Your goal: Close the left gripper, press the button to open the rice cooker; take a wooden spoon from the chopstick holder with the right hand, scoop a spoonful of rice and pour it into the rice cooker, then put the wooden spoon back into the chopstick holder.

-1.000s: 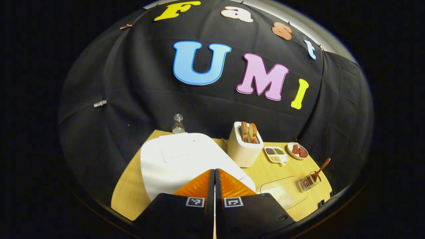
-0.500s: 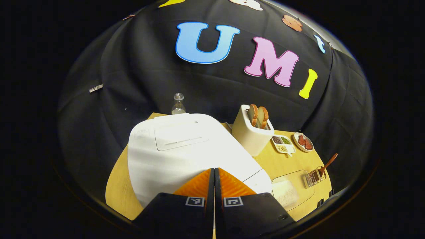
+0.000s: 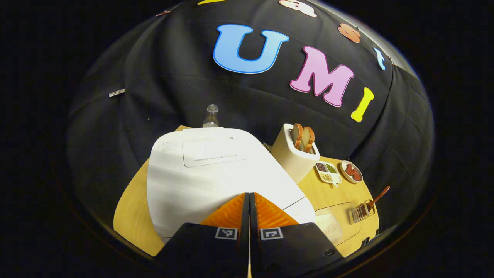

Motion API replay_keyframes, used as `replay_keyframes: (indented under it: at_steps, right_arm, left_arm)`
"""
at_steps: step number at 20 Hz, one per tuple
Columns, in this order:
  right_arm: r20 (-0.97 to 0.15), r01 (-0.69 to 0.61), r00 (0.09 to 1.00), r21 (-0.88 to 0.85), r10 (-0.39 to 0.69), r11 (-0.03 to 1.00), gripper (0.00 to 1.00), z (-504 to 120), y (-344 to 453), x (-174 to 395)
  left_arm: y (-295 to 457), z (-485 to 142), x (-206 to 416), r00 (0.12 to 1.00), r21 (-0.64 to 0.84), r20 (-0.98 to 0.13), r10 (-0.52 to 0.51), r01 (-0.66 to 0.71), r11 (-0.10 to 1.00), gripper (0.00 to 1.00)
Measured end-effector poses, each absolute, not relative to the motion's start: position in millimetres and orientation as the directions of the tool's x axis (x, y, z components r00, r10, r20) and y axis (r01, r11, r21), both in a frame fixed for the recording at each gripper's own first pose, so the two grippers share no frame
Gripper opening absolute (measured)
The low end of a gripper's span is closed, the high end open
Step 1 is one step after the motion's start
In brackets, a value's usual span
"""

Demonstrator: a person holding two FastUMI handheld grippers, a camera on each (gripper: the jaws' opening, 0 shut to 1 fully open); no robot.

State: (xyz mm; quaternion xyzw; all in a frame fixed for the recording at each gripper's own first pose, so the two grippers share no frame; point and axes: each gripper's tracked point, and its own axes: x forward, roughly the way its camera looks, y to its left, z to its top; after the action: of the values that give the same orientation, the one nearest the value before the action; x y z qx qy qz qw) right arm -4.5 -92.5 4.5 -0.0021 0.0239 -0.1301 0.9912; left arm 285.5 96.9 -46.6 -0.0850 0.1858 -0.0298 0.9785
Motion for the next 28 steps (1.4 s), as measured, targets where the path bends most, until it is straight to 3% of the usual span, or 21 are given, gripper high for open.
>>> replay_keyframes:
  at_steps: [8,16,18,19,22,23,25,28]
  right_arm:
    - [-0.049,0.236,0.97,-0.014,-0.236,0.972,0.98,6,-122,20]
    - [-0.083,0.157,0.984,0.021,-0.154,0.987,0.98,-7,-154,91]
    - [-0.115,0.145,0.983,0.036,-0.14,0.989,0.98,-18,-165,106]
    - [-0.13,0.141,0.982,0.047,-0.134,0.989,0.98,-25,-171,113]
    - [-0.188,0.129,0.976,0.082,-0.112,0.988,0.97,-47,-188,131]
    - [-0.208,0.126,0.972,0.091,-0.105,0.988,0.98,-53,-194,137]
    - [-0.248,0.117,0.965,0.107,-0.087,0.987,0.98,-67,-204,150]
    - [-0.296,0.099,0.954,0.124,-0.058,0.987,0.99,-87,-217,170]
  left_arm:
    - [93,60,237,0.996,-0.115,-0.082,0.032,-0.042,0.993,0.07]
    - [37,64,149,0.999,-0.12,-0.018,0.047,-0.049,0.992,0.1]
    - [23,57,135,0.998,-0.117,-0.02,0.065,-0.067,0.991,0.17]
    - [16,56,130,0.997,-0.115,-0.019,0.073,-0.075,0.99,0.28]
    - [-4,47,118,0.996,-0.127,-0.015,0.092,-0.094,0.988,0.69]
    - [-10,47,114,0.994,-0.127,-0.013,0.106,-0.107,0.986,0.89]
    - [-15,40,110,0.988,-0.115,-0.013,0.152,-0.153,0.981,0.96]
    - [-34,27,103,0.982,-0.1,-0.041,0.183,-0.187,0.977,0.95]
